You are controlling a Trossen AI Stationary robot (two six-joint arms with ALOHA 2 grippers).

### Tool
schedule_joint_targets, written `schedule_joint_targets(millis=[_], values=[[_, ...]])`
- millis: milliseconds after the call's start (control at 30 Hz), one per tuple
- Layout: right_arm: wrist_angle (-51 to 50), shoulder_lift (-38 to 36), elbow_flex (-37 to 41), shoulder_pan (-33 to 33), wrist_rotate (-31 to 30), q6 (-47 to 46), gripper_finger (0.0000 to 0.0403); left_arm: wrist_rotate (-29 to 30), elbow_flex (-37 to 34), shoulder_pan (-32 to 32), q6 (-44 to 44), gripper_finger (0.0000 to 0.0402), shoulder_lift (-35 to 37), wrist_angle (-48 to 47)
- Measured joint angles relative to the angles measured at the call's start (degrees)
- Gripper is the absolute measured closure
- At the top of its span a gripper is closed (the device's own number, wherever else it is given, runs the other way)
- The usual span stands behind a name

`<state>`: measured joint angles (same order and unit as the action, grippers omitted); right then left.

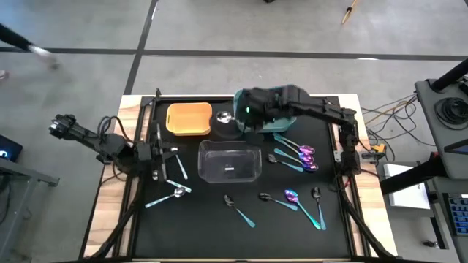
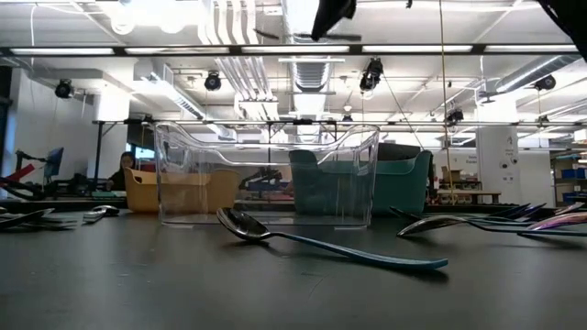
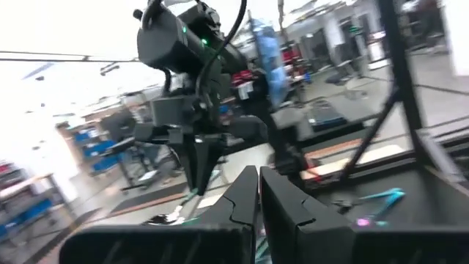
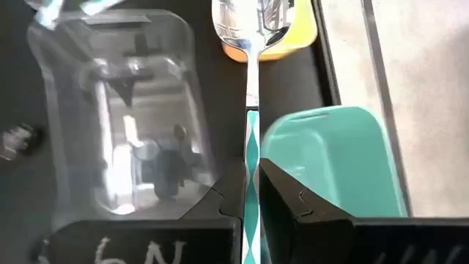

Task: Sort silverware by color (type)
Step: Put the blue patterned spoon into the green bin

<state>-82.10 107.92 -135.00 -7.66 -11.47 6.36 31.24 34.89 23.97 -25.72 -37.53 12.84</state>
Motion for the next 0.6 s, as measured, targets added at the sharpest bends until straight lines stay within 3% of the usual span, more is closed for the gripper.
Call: schedule_joint_targets(millis=[300, 500, 600], values=[[-0.01, 0.09, 0.0, -15.0, 6.94, 19.32, 0.039, -0.68, -0.25, -9.71, 4.88, 0.0401, -0.43, -10.36], [0.21, 0.31, 0.17, -26.82, 20.31, 32.88, 0.039, -0.72, -2.87, -14.59, 10.54, 0.0401, -0.96, -10.75], [1.66, 0.6, 0.26, -32.98, 27.61, 35.02, 0.039, -0.72, -5.07, -16.09, 11.19, 0.0401, -0.8, -10.85]])
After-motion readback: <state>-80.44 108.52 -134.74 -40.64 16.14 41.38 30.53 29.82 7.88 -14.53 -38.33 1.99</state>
